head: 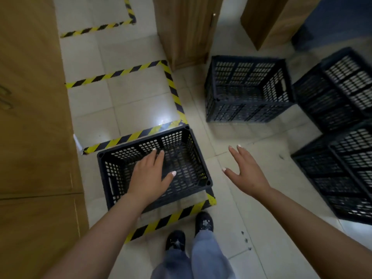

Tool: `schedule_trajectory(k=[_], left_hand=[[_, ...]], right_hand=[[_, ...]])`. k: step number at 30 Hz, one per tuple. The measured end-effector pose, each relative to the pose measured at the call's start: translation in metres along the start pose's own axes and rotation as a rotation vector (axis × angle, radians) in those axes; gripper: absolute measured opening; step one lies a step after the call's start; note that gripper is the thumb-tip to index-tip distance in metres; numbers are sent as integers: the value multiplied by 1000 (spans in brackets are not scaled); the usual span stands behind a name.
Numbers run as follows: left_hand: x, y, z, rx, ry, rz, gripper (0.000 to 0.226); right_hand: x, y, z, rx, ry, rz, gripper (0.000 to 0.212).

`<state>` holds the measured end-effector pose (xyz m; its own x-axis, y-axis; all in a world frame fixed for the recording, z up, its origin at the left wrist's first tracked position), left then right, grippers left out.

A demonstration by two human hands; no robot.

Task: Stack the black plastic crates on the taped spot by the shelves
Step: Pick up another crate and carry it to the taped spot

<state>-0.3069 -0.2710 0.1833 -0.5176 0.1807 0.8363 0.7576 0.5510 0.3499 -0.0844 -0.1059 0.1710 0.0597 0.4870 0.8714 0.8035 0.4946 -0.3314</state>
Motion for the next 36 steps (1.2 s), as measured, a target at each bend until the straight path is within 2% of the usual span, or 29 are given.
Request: schedule_trajectory(k=[6,11,16,21,24,28,36], left_hand=[[19,88,4,-203,-4,85,82],[6,181,18,-342,-32,153,94],[-33,296,36,-442,-104,197,97],[-90,431,42,-596,-141,345,91],[-123,511,48,-655,-165,357,91],[-164,605,57,-723,-214,338,79],[-216,731,83,-912,-308,432,95]], right_hand=[[37,54,-41,-96,99,4,73],[66,126,-71,-183,144,50,72],[96,227,-98,-239,187,105,70],[122,352,-135,-345,198,149,70],[137,428,-161,-403,190,131,70],[156,515,-201,-516,195,141,71],[182,632,-253,-741,253,296,70]])
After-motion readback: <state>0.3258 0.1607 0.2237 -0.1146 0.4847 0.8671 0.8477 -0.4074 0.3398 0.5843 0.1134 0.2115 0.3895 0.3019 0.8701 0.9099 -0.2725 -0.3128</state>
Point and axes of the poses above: each hand's wrist, its own z-axis towards the middle knuckle, its own x-axis out of the back of the hand, y = z × x, the point moved 6 cm from there along z, towards the middle knuckle, and after that the axes turned 6 degrees about -z, right-handed, at the moved point
